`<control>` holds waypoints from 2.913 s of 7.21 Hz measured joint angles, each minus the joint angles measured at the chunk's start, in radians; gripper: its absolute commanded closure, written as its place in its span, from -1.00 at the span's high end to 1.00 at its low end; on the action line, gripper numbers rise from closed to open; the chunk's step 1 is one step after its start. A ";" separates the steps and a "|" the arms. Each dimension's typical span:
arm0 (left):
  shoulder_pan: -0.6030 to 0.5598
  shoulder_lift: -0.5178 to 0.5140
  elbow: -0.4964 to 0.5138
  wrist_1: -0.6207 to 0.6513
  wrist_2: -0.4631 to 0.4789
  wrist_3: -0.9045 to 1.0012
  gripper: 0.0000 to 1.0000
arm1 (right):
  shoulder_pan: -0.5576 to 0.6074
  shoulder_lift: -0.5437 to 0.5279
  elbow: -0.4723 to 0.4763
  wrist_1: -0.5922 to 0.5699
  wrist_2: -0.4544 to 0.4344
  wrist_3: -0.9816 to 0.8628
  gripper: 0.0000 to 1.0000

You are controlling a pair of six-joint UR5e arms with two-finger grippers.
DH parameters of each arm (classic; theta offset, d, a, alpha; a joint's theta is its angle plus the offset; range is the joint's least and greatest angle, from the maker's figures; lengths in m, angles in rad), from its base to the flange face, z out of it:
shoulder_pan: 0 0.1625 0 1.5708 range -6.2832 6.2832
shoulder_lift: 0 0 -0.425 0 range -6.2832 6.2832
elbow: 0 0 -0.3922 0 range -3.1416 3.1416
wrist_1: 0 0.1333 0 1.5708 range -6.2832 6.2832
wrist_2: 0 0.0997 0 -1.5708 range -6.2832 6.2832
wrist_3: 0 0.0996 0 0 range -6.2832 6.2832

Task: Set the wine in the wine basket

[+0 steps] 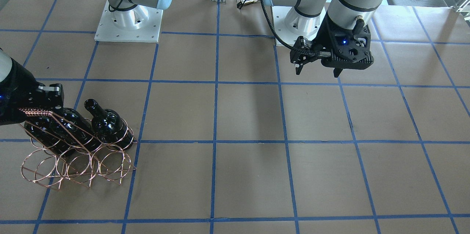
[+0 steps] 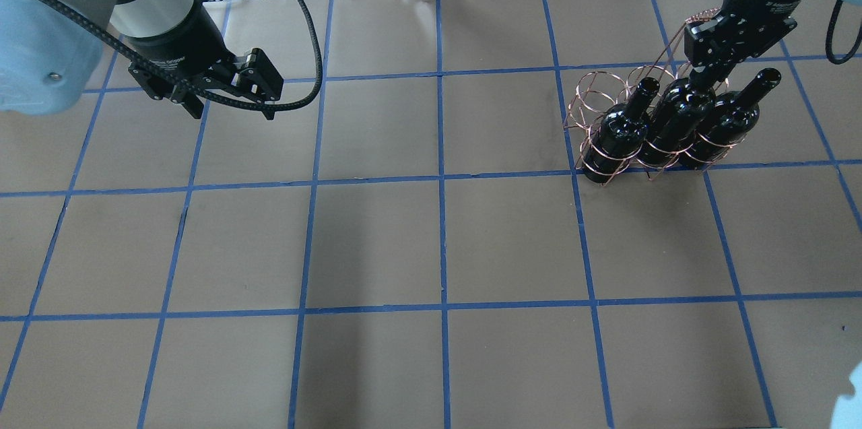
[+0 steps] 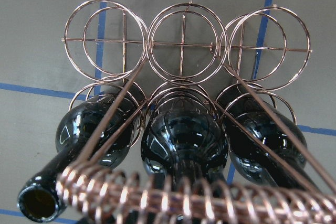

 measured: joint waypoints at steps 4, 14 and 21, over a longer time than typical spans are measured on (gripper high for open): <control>0.006 0.003 0.000 0.002 0.010 0.003 1.00 | 0.000 0.018 0.028 -0.018 -0.002 0.003 0.36; 0.007 0.007 -0.001 0.002 0.007 0.001 1.00 | 0.149 -0.150 -0.108 0.145 -0.011 0.178 1.00; 0.002 0.026 0.001 0.006 0.008 0.014 1.00 | 0.290 -0.167 -0.076 0.129 -0.007 0.438 1.00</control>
